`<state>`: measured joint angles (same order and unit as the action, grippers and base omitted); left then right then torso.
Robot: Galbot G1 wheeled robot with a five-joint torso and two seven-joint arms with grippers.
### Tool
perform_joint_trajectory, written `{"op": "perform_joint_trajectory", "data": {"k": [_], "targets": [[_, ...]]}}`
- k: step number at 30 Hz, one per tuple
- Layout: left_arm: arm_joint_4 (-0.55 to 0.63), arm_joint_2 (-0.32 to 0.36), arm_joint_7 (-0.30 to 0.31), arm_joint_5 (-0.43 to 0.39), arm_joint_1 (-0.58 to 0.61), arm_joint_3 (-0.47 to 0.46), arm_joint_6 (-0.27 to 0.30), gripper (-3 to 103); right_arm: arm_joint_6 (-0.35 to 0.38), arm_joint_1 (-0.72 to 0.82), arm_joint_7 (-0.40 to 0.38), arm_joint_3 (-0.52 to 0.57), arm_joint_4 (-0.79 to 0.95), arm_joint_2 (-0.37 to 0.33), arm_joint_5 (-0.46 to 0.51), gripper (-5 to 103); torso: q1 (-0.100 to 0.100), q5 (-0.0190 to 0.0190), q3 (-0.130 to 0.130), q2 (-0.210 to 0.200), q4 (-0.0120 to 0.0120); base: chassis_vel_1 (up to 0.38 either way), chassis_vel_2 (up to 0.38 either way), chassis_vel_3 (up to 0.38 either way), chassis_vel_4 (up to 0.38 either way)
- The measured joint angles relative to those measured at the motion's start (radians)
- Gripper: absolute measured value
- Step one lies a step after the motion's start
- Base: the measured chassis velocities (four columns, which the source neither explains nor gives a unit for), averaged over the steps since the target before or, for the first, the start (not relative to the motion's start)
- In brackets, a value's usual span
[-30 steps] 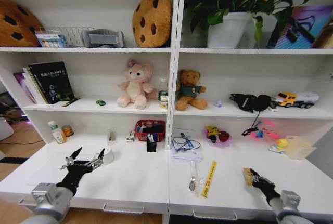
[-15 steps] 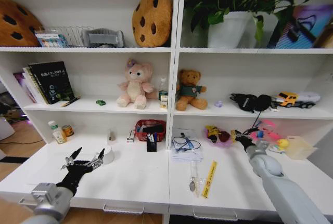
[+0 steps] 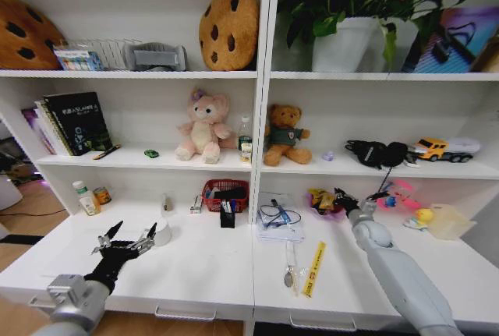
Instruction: Organize the objects on the table.
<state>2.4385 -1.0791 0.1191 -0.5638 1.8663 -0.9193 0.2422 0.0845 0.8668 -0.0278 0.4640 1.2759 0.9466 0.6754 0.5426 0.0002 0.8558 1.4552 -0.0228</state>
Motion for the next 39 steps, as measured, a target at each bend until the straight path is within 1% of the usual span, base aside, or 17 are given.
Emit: {"op": "perform_joint_trajectory", "data": {"k": [2, 5, 6, 8, 9, 11, 12, 14, 16, 17, 19, 20, 21, 23, 24, 28, 39], "targets": [[0.0, 0.0, 0.0, 0.0, 0.0, 0.0, 0.0, 100, -0.002, 0.025, -0.001, 0.015, 0.021, -0.001, 0.0, 35, 0.0, 0.0, 0.0, 0.0, 0.0, 0.0, 0.0, 0.0, 0.0], [0.0, 0.0, 0.0, 0.0, 0.0, 0.0, 0.0, 100, -0.027, 0.217, -0.02, 0.117, 0.197, -0.025, 0.003, 51, 0.0, -0.0005, 0.0, 0.0, 0.0003, 0.0, 0.0, 0.0, 0.0], [0.0, 0.0, 0.0, 0.0, 0.0, 0.0, 0.0, 100, -0.027, 0.217, -0.02, 0.117, 0.197, -0.025, 0.003, 51, 0.0, -0.0005, 0.0, 0.0, 0.0003, 0.0, 0.0, 0.0, 0.0], [0.0, 0.0, 0.0, 0.0, 0.0, 0.0, 0.0, 100, -0.064, 0.416, -0.03, 0.207, 0.345, -0.024, -0.013, 61, 0.0, 0.0003, 0.0, 0.0, -0.0001, 0.0, 0.0, 0.0, 0.0], [0.0, 0.0, 0.0, 0.0, 0.0, 0.0, 0.0, 100, -0.064, 0.416, -0.03, 0.207, 0.345, -0.024, -0.013, 61, 0.0, 0.0003, 0.0, 0.0, -0.0001, 0.0, 0.0, 0.0, 0.0], [0.0, 0.0, -0.001, 0.0, 0.0, 0.0, 0.0, 100, -0.101, 0.606, -0.031, 0.326, 0.482, 0.003, -0.037, 73, 0.0, -0.0005, 0.0, 0.0, -0.0004, 0.0, 0.0, 0.0, 0.0], [0.0, 0.0, -0.001, 0.0, 0.0, 0.0, 0.0, 100, -0.101, 0.606, -0.031, 0.326, 0.482, 0.003, -0.037, 73, 0.0, -0.0005, 0.0, 0.0, -0.0004, 0.0, 0.0, 0.0, 0.0], [0.0, 0.0, 0.0, 0.0, 0.0, 0.0, 0.0, 100, -0.122, 0.776, -0.033, 0.41, 0.594, 0.042, -0.047, 84, -0.001, -0.0005, 0.0, 0.0, -0.0002, 0.0, 0.0, 0.0, 0.0], [0.0, 0.0, 0.0, 0.0, 0.0, 0.0, 0.0, 100, -0.133, 0.831, -0.04, 0.431, 0.629, 0.058, -0.058, 89, -0.001, 0.0, 0.0, 0.0, -0.0004, 0.0, 0.0, 0.0, 0.0], [0.0, 0.0, 0.0, 0.0, 0.0, 0.0, 0.0, 100, -0.186, 0.907, -0.088, 0.455, 0.68, 0.092, -0.106, 94, -0.001, -0.0006, 0.0, 0.0, -0.0004, 0.0, 0.0, 0.0, 0.0], [0.0, 0.0, 0.0, 0.0, 0.0, 0.0, 0.0, 100, -0.217, 0.947, -0.119, 0.466, 0.714, 0.119, -0.138, 98, -0.001, -0.0003, 0.0, 0.0, -0.0001, 0.0, 0.0, 0.0, 0.0], [0.0, 0.0, 0.0, 0.0, 0.0, 0.0, 0.0, 100, -0.235, 1.008, -0.139, 0.48, 0.776, 0.16, -0.158, 100, 0.0, -0.0001, 0.0, 0.0, 0.0002, 0.0, 0.0, 0.0, 0.0], [0.0, 0.0, 0.0, 0.0, 0.0, 0.0, 0.0, 100, -0.235, 1.008, -0.139, 0.48, 0.776, 0.16, -0.158, 100, 0.0, -0.0001, 0.0, 0.0, 0.0002, 0.0, 0.0, 0.0, 0.0], [0.0, 0.0, 0.0, 0.0, 0.0, 0.0, 0.0, 100, -0.257, 1.108, -0.154, 0.491, 0.869, 0.235, -0.176, 100, 0.0, -0.0007, 0.0, 0.0, 0.0, 0.0, 0.0, 0.0, 0.0], [0.0, 0.0, 0.0, 0.0, 0.0, 0.0, 0.0, 100, -0.257, 1.108, -0.154, 0.491, 0.869, 0.235, -0.176, 100, 0.0, -0.0007, 0.0, 0.0, 0.0, 0.0, 0.0, 0.0, 0.0], [0.0, 0.0, 0.0, 0.0, 0.0, 0.0, 0.0, 100, -0.308, 1.169, -0.162, 0.489, 0.93, 0.321, -0.205, 100, -0.001, -0.0004, 0.0, 0.0, -0.0001, 0.0, 0.0, 0.0, 0.0], [0.0, 0.0, 0.0, 0.0, 0.0, 0.0, 0.0, 100, -0.321, 1.172, -0.153, 0.486, 0.993, 0.351, -0.216, 100, 0.0, -0.0002, 0.0, 0.0, 0.0002, 0.0, 0.0, 0.0, 0.0]]}}
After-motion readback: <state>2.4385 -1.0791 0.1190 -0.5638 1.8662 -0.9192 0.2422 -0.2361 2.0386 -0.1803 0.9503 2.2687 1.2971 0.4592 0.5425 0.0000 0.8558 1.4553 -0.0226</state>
